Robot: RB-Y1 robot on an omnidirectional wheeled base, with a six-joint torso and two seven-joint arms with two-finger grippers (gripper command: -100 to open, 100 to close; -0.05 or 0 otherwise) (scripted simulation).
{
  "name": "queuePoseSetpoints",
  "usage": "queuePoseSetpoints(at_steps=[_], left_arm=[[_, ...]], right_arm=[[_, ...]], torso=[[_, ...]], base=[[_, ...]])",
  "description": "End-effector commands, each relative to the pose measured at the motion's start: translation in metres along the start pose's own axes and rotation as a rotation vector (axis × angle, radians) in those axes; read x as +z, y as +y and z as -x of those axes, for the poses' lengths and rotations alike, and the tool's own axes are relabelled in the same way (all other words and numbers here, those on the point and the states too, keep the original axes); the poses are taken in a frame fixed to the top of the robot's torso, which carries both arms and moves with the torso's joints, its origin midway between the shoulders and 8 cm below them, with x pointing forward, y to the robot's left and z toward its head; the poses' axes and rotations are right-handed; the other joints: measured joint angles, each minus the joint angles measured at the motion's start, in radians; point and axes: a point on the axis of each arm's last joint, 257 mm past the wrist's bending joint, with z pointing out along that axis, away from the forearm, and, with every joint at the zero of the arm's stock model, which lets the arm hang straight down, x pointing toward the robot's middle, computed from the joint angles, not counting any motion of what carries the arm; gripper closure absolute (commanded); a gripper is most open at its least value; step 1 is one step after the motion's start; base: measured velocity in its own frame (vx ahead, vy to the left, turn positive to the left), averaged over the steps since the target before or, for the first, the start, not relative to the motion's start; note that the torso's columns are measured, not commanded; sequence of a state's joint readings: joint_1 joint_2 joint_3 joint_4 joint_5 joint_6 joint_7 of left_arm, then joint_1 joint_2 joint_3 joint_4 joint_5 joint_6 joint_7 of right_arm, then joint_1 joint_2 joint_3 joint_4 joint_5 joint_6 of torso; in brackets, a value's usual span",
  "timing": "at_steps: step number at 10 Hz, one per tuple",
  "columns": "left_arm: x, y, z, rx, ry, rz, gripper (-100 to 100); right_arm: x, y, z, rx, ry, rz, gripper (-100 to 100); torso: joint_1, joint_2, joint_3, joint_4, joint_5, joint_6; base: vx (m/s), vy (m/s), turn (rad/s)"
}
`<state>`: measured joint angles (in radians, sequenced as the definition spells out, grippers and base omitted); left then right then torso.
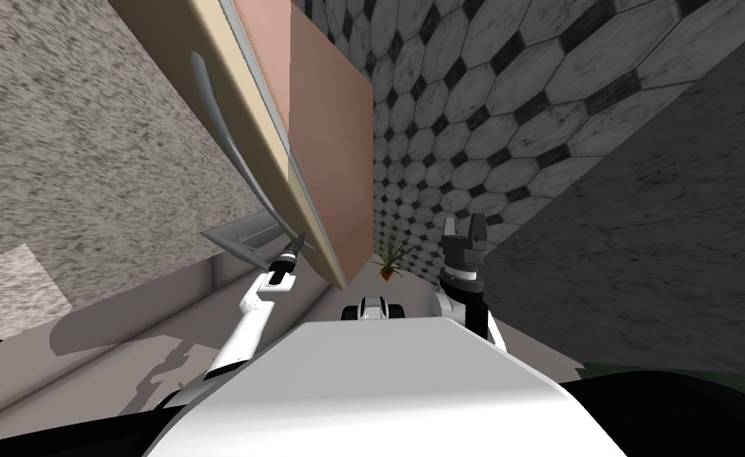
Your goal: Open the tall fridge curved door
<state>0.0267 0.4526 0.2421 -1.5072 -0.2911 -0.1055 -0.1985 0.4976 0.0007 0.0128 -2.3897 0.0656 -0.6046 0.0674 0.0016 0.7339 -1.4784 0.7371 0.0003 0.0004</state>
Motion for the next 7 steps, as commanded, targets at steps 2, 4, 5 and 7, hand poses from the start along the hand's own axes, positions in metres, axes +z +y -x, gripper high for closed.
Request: queuePoseSetpoints(at_steps=[2,4,5,7], left_arm=[[-0.001,-0.005,-0.001,0.001,0.012,-0.019,100],[-0.003,-0.013,-0.003,0.000,0.026,-0.046,100],[-0.003,-0.013,-0.003,0.000,0.026,-0.046,100],[-0.005,-0.020,-0.006,-0.001,0.040,-0.072,100]], right_arm=[[0.000,0.000,0.000,0.000,0.000,0.000,0],[0.000,0.000,0.000,0.000,0.000,0.000,0],[0.000,0.000,0.000,0.000,0.000,0.000,0],[0.000,0.000,0.000,0.000,0.000,0.000,0]], torso=[[-0.004,0.006,0.003,0.002,-0.001,0.002],[0.008,0.009,0.006,0.006,0.001,-0.001],[0.007,0.006,0.004,0.005,0.001,-0.001],[0.010,0.001,0.000,0.007,-0.002,-0.001]], base=[[-0.037,0.091,-0.010],[-0.120,0.184,-0.059],[-0.122,0.187,-0.029],[-0.145,0.257,-0.057]])
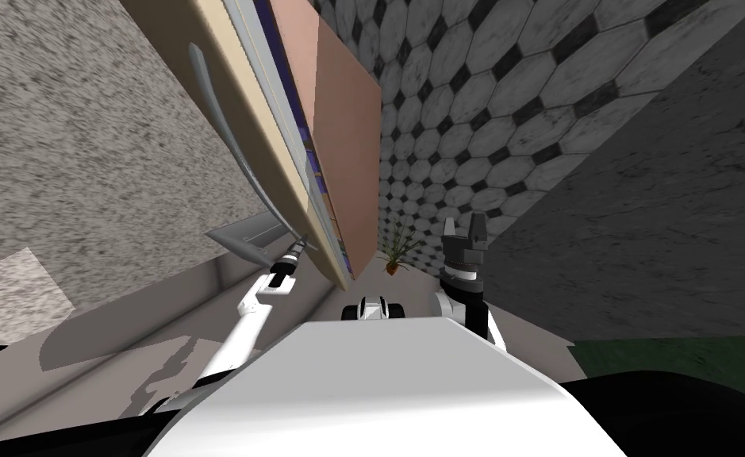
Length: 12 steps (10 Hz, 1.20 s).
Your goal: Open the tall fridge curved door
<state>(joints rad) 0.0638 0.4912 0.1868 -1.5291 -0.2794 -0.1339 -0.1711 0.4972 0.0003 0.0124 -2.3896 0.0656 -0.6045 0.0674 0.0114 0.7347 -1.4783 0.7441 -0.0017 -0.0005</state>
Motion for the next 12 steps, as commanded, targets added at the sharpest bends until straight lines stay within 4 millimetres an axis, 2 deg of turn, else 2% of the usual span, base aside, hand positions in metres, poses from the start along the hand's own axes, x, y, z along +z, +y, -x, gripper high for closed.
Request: queuePoseSetpoints(at_steps=[1,8,10,11,12], left_arm=[[0.002,-0.016,0.007,-0.005,0.003,-0.049,100],[-0.009,-0.045,-0.010,-0.020,0.075,-0.149,100],[-0.012,-0.052,-0.015,-0.025,0.096,-0.172,100],[-0.016,-0.059,-0.020,-0.031,0.117,-0.195,100],[-0.017,-0.051,-0.022,-0.021,0.115,-0.173,100]], right_arm=[[0.000,0.000,0.000,0.000,0.000,0.000,0],[0.000,0.000,0.000,0.000,0.000,0.000,0],[0.000,0.000,0.000,0.000,0.000,0.000,0],[0.000,0.000,0.000,0.000,0.000,0.000,0],[0.000,0.000,0.000,0.000,0.000,0.000,0]], torso=[[-0.002,-0.004,-0.002,0.000,-0.001,-0.001],[-0.008,-0.003,-0.002,0.001,-0.003,0.001],[-0.003,0.002,0.001,0.001,-0.001,0.000],[-0.012,0.000,0.000,0.000,-0.002,0.001],[-0.017,0.004,0.002,-0.002,-0.002,0.002]], base=[[-0.155,0.246,-0.044],[-0.155,0.252,-0.052],[-0.171,0.316,-0.078],[-0.164,0.226,-0.052],[-0.082,0.123,-0.020]])
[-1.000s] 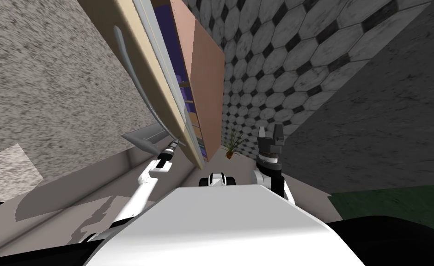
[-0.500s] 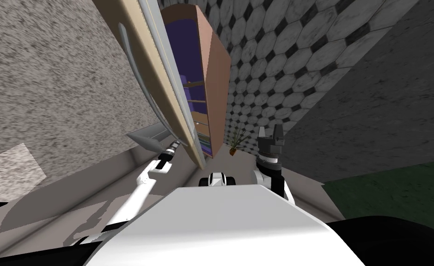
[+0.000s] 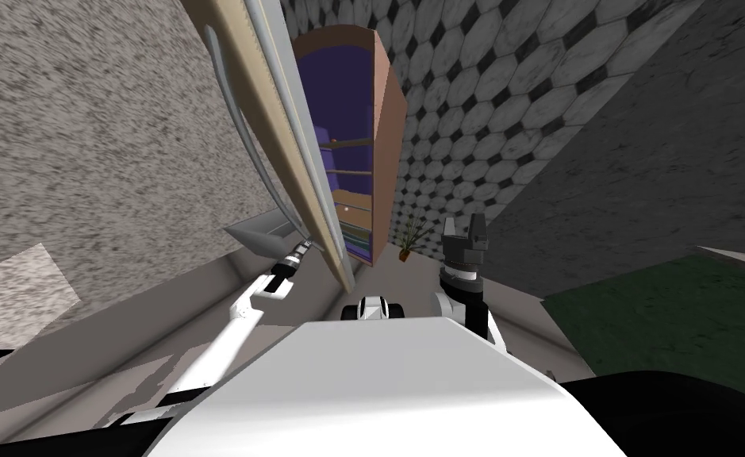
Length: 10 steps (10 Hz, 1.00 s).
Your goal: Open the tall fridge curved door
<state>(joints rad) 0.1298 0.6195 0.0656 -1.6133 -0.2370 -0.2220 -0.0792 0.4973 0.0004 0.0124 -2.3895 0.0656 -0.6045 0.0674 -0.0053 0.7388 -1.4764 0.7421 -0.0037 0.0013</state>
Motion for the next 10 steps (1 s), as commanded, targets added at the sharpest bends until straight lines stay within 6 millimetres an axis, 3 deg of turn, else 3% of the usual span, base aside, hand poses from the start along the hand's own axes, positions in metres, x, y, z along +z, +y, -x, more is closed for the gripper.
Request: queuePoseSetpoints(at_steps=[1,3,6,10], left_arm=[[-0.003,-0.009,-0.004,0.002,0.018,-0.030,100],[-0.005,-0.019,-0.009,0.000,0.035,-0.058,100],[-0.016,-0.047,-0.026,-0.009,0.090,-0.143,100],[-0.025,-0.065,-0.037,-0.019,0.129,-0.198,100]], right_arm=[[0.000,0.000,0.000,0.000,0.000,0.000,0],[0.000,0.000,0.000,0.000,0.000,0.000,0],[0.000,0.000,0.000,0.000,0.000,0.000,0],[0.000,0.000,0.000,0.000,0.000,0.000,0]], torso=[[-0.006,-0.002,0.000,-0.002,0.000,0.000],[0.014,0.002,0.002,0.001,0.003,-0.001],[0.012,-0.008,-0.005,0.002,0.001,0.002],[0.005,-0.010,-0.006,0.001,-0.001,0.004]], base=[[-0.050,0.190,-0.033],[-0.075,0.357,-0.063],[-0.088,0.409,-0.058],[-0.090,0.346,-0.041]])
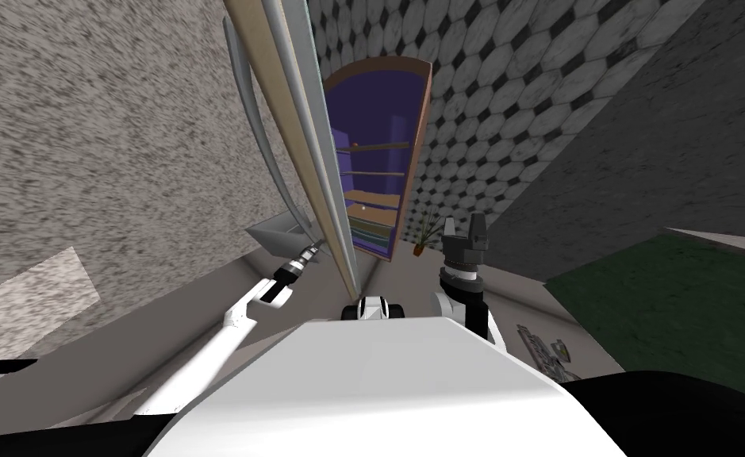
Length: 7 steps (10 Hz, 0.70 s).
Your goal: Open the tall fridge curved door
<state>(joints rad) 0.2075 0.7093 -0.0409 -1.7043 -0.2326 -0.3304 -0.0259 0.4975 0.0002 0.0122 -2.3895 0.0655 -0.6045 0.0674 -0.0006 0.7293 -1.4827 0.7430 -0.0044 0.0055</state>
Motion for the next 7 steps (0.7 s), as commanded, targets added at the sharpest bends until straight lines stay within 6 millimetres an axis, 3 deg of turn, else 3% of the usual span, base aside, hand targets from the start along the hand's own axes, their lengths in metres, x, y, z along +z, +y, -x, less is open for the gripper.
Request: queuePoseSetpoints(at_steps=[1,4,5,6,7], left_arm=[[-0.002,-0.021,-0.001,-0.005,0.012,-0.061,100],[-0.008,-0.040,-0.014,-0.021,0.054,-0.115,100],[-0.010,-0.030,-0.015,-0.013,0.051,-0.090,100],[-0.013,-0.042,-0.021,-0.010,0.072,-0.125,100],[-0.013,-0.042,-0.021,-0.010,0.072,-0.125,100]], right_arm=[[0.000,0.000,0.000,0.000,0.000,0.000,0],[0.000,0.000,0.000,0.000,0.000,0.000,0],[0.000,0.000,0.000,0.000,0.000,0.000,0],[0.000,0.000,0.000,0.000,0.000,0.000,0],[0.000,0.000,0.000,0.000,0.000,0.000,0]], torso=[[-0.006,0.002,0.002,-0.001,0.000,-0.002],[0.000,0.009,0.007,-0.001,0.003,-0.004],[0.002,0.011,0.007,-0.001,0.003,-0.005],[-0.008,0.009,0.007,-0.004,0.003,-0.005],[-0.005,0.007,0.005,-0.004,0.002,-0.004]], base=[[-0.039,0.278,-0.026],[-0.055,0.329,-0.060],[-0.027,0.180,-0.015],[0.030,0.193,-0.021],[0.029,0.210,-0.022]])
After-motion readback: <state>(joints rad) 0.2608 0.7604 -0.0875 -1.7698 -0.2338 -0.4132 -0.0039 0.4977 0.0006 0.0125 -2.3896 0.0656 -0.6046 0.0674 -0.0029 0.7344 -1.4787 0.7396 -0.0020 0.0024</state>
